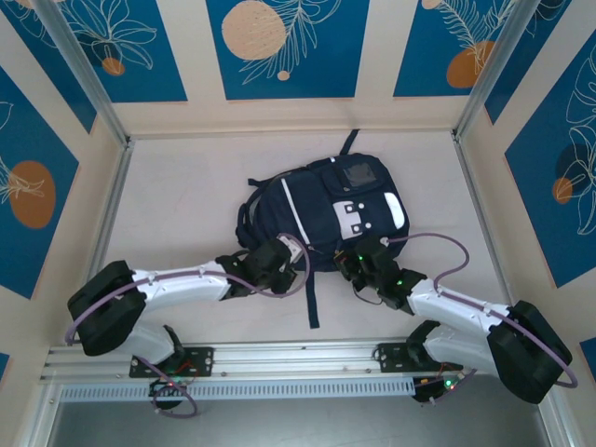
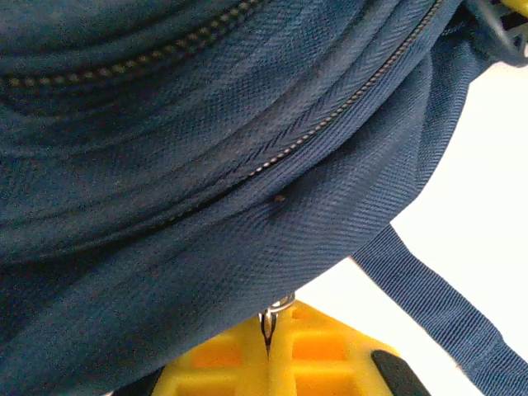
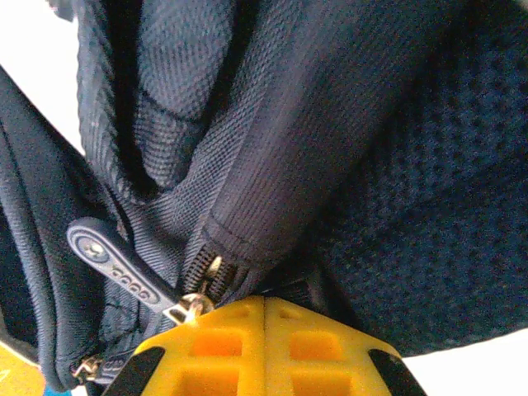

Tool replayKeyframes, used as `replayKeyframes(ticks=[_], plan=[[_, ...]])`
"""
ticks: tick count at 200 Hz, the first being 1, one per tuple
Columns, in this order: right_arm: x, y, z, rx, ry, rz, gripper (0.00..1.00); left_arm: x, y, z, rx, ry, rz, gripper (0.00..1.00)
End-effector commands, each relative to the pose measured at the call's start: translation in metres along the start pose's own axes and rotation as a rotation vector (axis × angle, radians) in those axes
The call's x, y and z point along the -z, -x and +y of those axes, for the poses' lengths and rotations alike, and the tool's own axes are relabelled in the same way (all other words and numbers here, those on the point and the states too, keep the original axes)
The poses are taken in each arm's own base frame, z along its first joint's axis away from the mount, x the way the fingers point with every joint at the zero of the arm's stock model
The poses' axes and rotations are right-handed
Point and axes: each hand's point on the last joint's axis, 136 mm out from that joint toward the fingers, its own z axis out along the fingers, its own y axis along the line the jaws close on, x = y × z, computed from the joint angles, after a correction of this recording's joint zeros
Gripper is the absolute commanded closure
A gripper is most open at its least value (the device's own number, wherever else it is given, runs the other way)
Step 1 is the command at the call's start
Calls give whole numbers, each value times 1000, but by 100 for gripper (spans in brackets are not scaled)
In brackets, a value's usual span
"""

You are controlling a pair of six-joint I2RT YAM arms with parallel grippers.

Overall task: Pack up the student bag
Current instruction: Zip the student bag at the center of the table.

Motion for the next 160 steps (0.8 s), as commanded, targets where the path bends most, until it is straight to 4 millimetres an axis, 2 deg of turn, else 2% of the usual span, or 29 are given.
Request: replayKeyframes(ticks=[1, 60, 90, 116, 136, 139, 160], plan=[[3, 19, -21, 36, -76, -87, 100, 11, -9, 22, 29, 74, 18, 100], [4, 38, -27, 66, -126, -114, 100, 21, -13, 48, 98, 119, 13, 100], [6, 51, -29, 70, -137, -122, 100, 22, -14, 53, 123, 123, 5, 100], [7, 66, -20, 96, -118, -116, 100, 21, -12, 46, 124, 81, 2, 100], [8, 68, -6, 126, -86, -65, 100, 17, -7, 26, 123, -26, 12, 100], [9, 67, -4, 129, -81, -55, 98, 17, -6, 23, 121, -41, 15, 100], [19, 48, 9, 131, -42, 22, 61, 16, 6, 1, 79, -103, 24, 100]])
